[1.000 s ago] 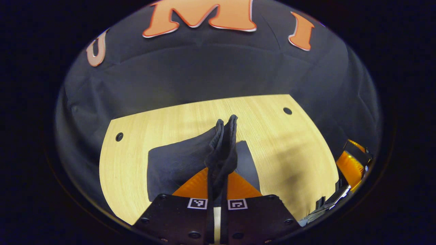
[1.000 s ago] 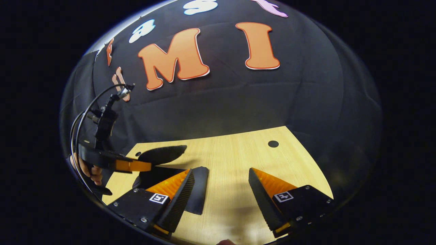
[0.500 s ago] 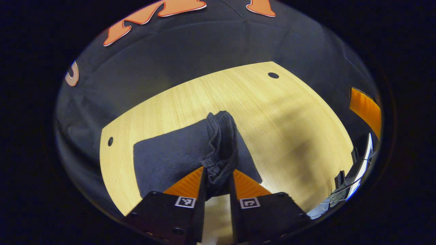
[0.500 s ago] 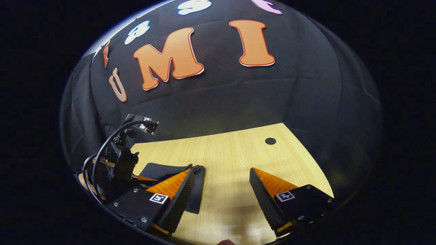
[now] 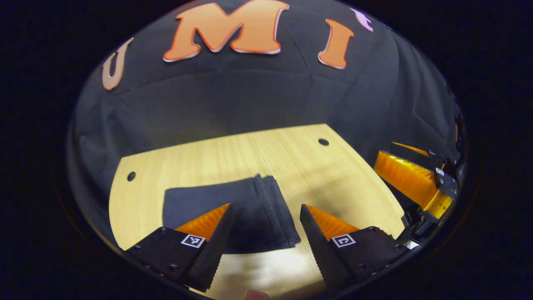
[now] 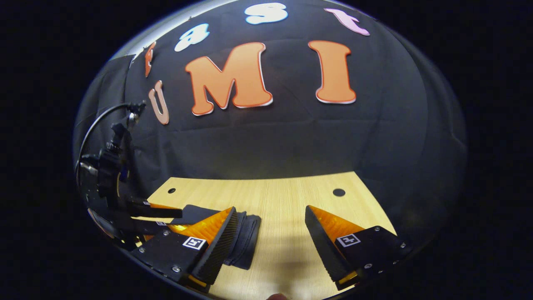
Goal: Grasp the waist and the cuffs of the jeans and fold them to make the two legs overlap; first hold the waist and fold one-third of the jeans toward the cuffs, then hold the cuffs and fold the remaining one-third in the same direction to finish folding.
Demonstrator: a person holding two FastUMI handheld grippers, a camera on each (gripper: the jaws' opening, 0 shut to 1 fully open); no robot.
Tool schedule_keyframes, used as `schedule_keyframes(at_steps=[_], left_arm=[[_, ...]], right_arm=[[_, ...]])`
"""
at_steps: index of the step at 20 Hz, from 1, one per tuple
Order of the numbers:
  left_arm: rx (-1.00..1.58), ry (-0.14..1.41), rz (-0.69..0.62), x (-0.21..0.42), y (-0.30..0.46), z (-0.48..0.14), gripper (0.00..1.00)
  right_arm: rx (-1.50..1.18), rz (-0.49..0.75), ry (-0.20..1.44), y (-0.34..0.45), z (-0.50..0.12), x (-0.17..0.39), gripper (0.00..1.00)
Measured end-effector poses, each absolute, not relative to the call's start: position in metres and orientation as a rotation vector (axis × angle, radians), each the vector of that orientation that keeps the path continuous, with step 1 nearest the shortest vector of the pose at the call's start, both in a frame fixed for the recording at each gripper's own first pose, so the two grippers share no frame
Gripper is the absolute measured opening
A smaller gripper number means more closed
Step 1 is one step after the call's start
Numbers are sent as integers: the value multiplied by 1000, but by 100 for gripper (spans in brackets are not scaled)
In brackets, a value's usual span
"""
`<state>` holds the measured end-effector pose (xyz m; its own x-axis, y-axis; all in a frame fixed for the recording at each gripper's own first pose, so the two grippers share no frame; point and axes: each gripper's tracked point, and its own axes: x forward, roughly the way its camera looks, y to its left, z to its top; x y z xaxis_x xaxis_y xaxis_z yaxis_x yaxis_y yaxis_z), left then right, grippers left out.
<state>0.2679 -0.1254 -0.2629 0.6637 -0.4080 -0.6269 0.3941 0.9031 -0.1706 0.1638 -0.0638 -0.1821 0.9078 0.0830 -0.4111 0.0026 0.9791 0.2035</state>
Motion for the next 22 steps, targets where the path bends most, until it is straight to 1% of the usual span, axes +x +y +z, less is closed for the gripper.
schedule_keyframes(at_steps=[3,4,6,7,8,9,10,11,13,14,15,19,20,21,22], left_arm=[[-21,573,-352,276,-84,-225,100],[-20,538,-322,274,-74,-217,98],[-28,466,-276,271,-59,-200,98],[-34,427,-251,270,-52,-191,98],[-51,390,-231,267,-46,-179,98],[-78,316,-216,264,-44,-163,98],[-99,246,-204,262,-43,-151,99],[-105,206,-186,255,-40,-142,98],[-91,167,-141,244,-32,-135,98],[-91,145,-120,242,-27,-125,96],[-93,122,-112,239,-23,-119,99],[-67,37,-81,229,-9,-102,98],[-48,18,-73,227,-10,-101,96],[-34,20,-53,228,-7,-104,100],[-21,36,-26,227,-1,-107,95]], right_arm=[[140,55,338,-52,-152,170,98],[119,61,310,-46,-143,172,98],[99,85,247,-33,-125,176,100],[96,104,226,-25,-119,174,98],[94,121,215,-15,-116,171,98],[89,133,206,-7,-116,169,100],[82,142,195,1,-115,167,98],[75,151,180,9,-114,165,98],[64,170,153,24,-110,161,98],[62,180,143,30,-110,159,98],[60,196,138,35,-109,157,98],[56,214,124,44,-106,150,97],[59,213,119,45,-106,148,97],[60,212,119,45,-108,148,97],[64,213,121,46,-110,147,97]])
